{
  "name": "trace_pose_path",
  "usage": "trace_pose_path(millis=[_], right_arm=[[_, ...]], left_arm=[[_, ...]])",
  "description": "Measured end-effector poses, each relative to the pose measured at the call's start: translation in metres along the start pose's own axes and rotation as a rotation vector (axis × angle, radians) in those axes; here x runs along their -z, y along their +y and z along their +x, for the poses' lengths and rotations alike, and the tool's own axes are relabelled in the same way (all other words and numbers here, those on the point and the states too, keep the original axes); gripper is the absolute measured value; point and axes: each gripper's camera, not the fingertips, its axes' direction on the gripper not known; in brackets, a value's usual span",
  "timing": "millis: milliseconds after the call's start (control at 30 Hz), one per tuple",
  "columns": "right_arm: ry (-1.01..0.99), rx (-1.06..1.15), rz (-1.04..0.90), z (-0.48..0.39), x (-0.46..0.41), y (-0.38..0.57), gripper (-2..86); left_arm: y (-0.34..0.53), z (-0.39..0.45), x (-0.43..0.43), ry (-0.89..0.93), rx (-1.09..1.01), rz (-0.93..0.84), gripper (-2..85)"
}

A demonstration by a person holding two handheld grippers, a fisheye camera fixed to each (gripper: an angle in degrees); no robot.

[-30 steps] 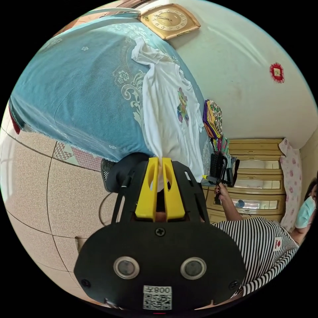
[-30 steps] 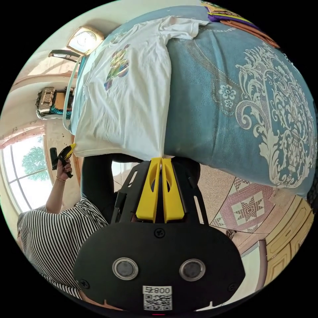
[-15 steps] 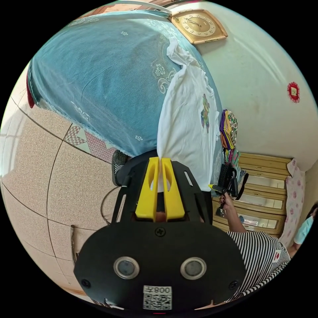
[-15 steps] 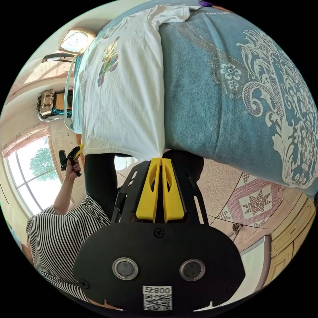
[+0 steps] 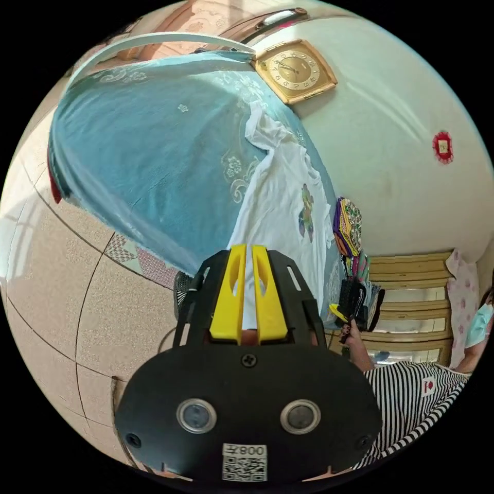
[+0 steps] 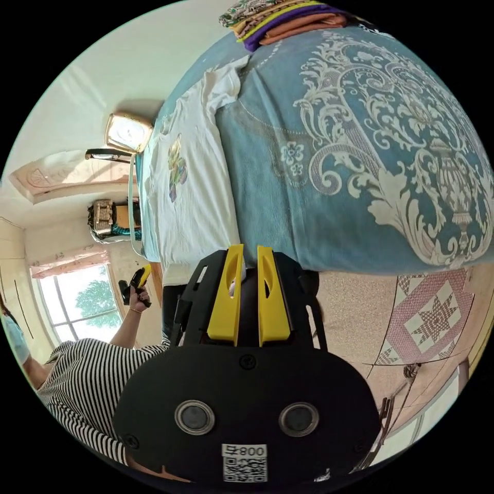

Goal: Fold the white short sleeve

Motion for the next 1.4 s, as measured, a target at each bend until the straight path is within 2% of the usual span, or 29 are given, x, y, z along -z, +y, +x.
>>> trace_pose_path(millis=[267,567,967,1300,1400], right_arm=[[0.023,0.123,0.245,-0.04,-0.006,-0.103,6.6],[0.065,0.188,0.36,-0.039,-0.043,-0.152,8.0],[0.095,0.279,0.405,-0.042,-0.075,-0.163,7.5],[0.069,0.291,0.354,-0.036,-0.084,-0.18,5.4],[0.075,0.296,0.349,-0.037,-0.087,-0.183,4.0]], left_arm=[[-0.097,0.14,-0.248,0.12,-0.607,-0.314,2.0],[-0.144,0.234,-0.501,-0.058,-1.065,-0.479,4.8],[-0.157,0.248,-0.722,-0.299,-1.428,-0.547,9.1],[-0.169,0.217,-0.832,-0.469,-1.608,-0.641,8.0],[-0.18,0.204,-0.845,-0.453,-1.626,-0.644,6.0]])
